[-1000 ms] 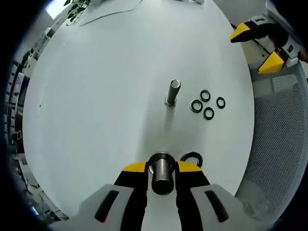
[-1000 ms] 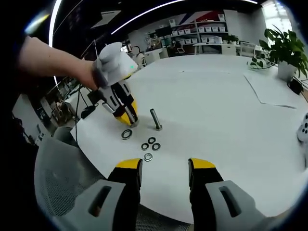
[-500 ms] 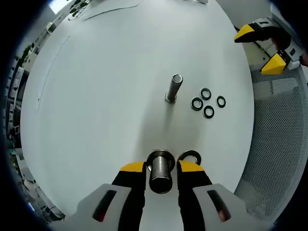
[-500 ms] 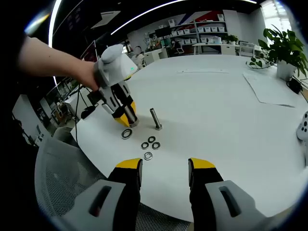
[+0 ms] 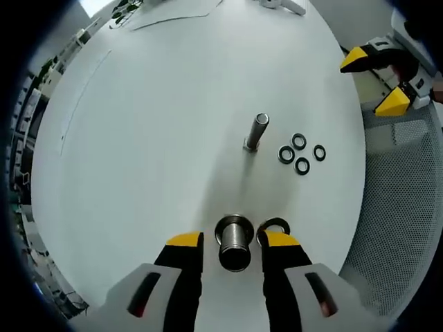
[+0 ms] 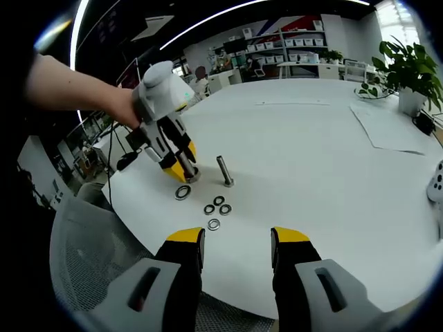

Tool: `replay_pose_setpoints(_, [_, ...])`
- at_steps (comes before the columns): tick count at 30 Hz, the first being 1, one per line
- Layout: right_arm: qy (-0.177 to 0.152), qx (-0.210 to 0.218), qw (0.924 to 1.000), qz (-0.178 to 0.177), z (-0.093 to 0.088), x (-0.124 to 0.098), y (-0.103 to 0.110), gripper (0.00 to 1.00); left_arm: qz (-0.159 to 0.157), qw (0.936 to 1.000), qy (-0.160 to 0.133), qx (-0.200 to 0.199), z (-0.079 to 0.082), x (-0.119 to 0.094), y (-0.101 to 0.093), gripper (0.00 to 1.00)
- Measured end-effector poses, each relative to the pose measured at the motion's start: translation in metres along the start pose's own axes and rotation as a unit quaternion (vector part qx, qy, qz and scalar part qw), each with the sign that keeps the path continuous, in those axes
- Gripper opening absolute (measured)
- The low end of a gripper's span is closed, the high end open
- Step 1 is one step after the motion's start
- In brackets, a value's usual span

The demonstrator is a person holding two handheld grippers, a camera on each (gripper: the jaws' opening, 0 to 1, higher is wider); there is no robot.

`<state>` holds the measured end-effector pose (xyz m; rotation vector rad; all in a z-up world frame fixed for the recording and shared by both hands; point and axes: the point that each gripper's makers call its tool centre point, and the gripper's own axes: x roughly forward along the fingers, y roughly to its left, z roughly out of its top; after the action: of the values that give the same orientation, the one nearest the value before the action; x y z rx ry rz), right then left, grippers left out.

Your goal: Place the washer onto the threaded stud by aligning its center hole with the stud, sliding it down to the base, and recovering from edge contact or off-axis alignment until the washer reaches the visible bottom stop.

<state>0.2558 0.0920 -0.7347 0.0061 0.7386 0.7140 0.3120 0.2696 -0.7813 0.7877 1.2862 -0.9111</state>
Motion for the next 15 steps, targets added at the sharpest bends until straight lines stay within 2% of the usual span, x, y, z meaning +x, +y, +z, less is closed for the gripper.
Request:
replay_pose_setpoints(7, [-0.001,-0.002,1.0,0.0,0.001,0.0,0.001,0.41,0.007,0.9999,-0.011,-0.009,0.0,-0.007,0.003,0.36])
replay_pose_setpoints(15, [0.001,-0.003,1.0,0.0,-0.001,0.0,0.002,0.41,0.011,0.9995,-0.022,-0.021,-0.001,-0.014,0.003,0.37])
